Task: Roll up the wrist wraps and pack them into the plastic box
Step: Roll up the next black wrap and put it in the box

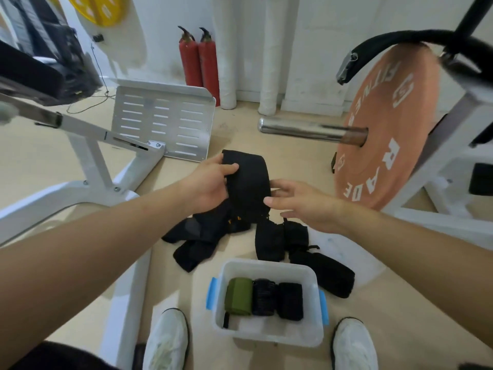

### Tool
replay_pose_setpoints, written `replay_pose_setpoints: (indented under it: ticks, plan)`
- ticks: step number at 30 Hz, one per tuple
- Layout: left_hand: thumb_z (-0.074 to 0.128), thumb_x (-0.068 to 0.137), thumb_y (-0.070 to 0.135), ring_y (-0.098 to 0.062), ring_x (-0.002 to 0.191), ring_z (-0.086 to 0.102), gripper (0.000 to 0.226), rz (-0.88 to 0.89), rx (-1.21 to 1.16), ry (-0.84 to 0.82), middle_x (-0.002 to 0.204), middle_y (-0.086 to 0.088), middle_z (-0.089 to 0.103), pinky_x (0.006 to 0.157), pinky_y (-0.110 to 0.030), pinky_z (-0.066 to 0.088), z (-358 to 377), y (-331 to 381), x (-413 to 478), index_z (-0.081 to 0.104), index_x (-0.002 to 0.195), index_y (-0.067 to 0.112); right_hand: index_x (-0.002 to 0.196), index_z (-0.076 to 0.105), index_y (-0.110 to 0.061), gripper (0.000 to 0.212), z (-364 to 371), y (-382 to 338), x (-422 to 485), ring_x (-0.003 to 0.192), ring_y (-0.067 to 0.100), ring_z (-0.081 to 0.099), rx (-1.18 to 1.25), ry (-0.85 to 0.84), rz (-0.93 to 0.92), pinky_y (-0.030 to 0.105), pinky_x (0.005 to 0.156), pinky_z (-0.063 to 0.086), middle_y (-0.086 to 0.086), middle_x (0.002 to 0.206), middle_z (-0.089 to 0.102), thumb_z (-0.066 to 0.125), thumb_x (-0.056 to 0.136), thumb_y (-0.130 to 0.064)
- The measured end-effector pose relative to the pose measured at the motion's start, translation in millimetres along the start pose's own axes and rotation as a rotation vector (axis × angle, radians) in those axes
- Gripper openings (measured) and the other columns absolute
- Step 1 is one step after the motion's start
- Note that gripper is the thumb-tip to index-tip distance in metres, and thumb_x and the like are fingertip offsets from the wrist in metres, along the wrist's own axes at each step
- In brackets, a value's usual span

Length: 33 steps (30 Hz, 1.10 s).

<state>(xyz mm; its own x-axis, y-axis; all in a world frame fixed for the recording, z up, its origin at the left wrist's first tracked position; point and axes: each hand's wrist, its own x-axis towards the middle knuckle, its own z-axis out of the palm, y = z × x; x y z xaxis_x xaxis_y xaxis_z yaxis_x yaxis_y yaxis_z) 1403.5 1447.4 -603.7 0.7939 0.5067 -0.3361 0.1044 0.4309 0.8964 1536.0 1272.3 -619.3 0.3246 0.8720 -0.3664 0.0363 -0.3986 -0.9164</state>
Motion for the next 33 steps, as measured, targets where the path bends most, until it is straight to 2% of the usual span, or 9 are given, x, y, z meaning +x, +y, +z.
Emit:
replay_pose_setpoints:
  ticks: [6, 11, 16, 19, 21, 25, 28, 31, 33]
  plan:
    - [0.051, 0.106, 0.01, -0.022, 0.11, 0.069, 0.026, 0.016, -0.085, 0.023, 0.116, -0.006, 0.073, 0.094, -0.038, 0.057, -11.9, 8.5, -9.8, 0.061, 0.129, 0.011, 0.125, 0.067, -0.01, 0.026, 35.6, 21.9, 20.0, 0.113, 0.022, 0.069, 0.144, 0.053, -0.112, 0.037, 0.1, 0.054, 0.007, 0.121, 0.074, 0.062, 0.099, -0.013]
    - [0.063, 0.101, 0.021, -0.017, 0.113, 0.067, 0.025, -0.014, -0.112, 0.098, 0.113, -0.002, 0.073, 0.104, -0.035, 0.052, -20.3, 14.8, -8.5, 0.067, 0.123, 0.01, 0.12, 0.068, -0.005, 0.023, 20.8, 50.9, 17.2, 0.105, 0.026, 0.073, -0.07, -0.091, -0.015, 0.036, 0.093, 0.058, 0.012, 0.113, 0.076, 0.065, 0.097, -0.009]
    - [0.068, 0.097, 0.016, -0.016, 0.104, 0.07, 0.032, 0.034, -0.105, 0.148, 0.104, 0.0, 0.077, 0.087, -0.03, 0.056, -18.7, 19.0, -3.3, 0.065, 0.128, 0.007, 0.107, 0.07, 0.001, 0.018, 14.2, 81.6, 12.5, 0.089, 0.021, 0.072, -0.313, -0.132, 0.129, 0.024, 0.072, 0.057, 0.008, 0.096, 0.076, 0.071, 0.093, -0.009]
    - [0.067, 0.098, 0.014, -0.021, 0.114, 0.067, 0.033, 0.079, -0.051, 0.155, 0.119, -0.005, 0.073, 0.084, -0.03, 0.056, -19.0, 18.1, -0.8, 0.064, 0.13, 0.01, 0.105, 0.073, -0.003, 0.022, 4.0, 91.5, 9.9, 0.102, 0.031, 0.072, -0.444, -0.146, 0.18, 0.041, 0.093, 0.058, 0.015, 0.105, 0.076, 0.077, 0.088, -0.016]
    - [0.065, 0.099, 0.011, -0.021, 0.114, 0.068, 0.032, 0.137, 0.038, 0.135, 0.119, -0.004, 0.074, 0.083, -0.03, 0.056, -20.2, 14.9, -2.1, 0.064, 0.131, 0.012, 0.108, 0.074, -0.009, 0.027, -3.8, 89.2, 7.9, 0.108, 0.03, 0.07, -0.457, -0.113, 0.174, 0.039, 0.099, 0.055, 0.013, 0.109, 0.075, 0.079, 0.086, -0.023]
    - [0.065, 0.097, 0.003, -0.021, 0.114, 0.07, 0.041, 0.216, 0.344, -0.022, 0.121, -0.003, 0.074, 0.089, -0.034, 0.057, -21.8, 0.7, -8.5, 0.061, 0.135, 0.018, 0.125, 0.064, -0.025, 0.041, -9.3, 50.6, 6.2, 0.118, 0.019, 0.063, -0.065, 0.049, 0.076, 0.038, 0.105, 0.047, -0.002, 0.123, 0.07, 0.069, 0.09, -0.044]
    - [0.064, 0.094, -0.008, -0.018, 0.115, 0.07, 0.054, 0.221, 0.506, -0.169, 0.121, -0.001, 0.075, 0.095, -0.033, 0.058, -18.7, -15.1, -17.1, 0.056, 0.139, 0.021, 0.133, 0.061, -0.017, 0.059, -8.5, 21.3, 13.1, 0.116, 0.02, 0.065, 0.271, 0.034, 0.0, 0.039, 0.105, 0.048, 0.0, 0.124, 0.07, 0.063, 0.086, -0.052]
    - [0.066, 0.09, -0.011, -0.015, 0.119, 0.067, 0.058, 0.198, 0.718, -0.257, 0.124, 0.002, 0.073, 0.104, -0.041, 0.054, -22.8, -24.4, -20.0, 0.057, 0.138, 0.021, 0.131, 0.062, -0.014, 0.036, -4.9, 8.3, 23.0, 0.105, 0.021, 0.067, 0.432, 0.115, -0.092, 0.035, 0.095, 0.051, 0.004, 0.109, 0.073, 0.066, 0.095, -0.021]
    - [0.069, 0.09, -0.007, -0.016, 0.118, 0.068, 0.054, 0.16, 0.767, -0.258, 0.122, 0.003, 0.074, 0.106, -0.045, 0.053, -28.0, -25.3, -19.3, 0.058, 0.135, 0.021, 0.132, 0.06, -0.02, 0.042, -3.6, 7.9, 27.2, 0.096, 0.019, 0.067, 0.456, 0.178, -0.132, 0.034, 0.089, 0.052, 0.003, 0.096, 0.073, 0.065, 0.094, -0.003]
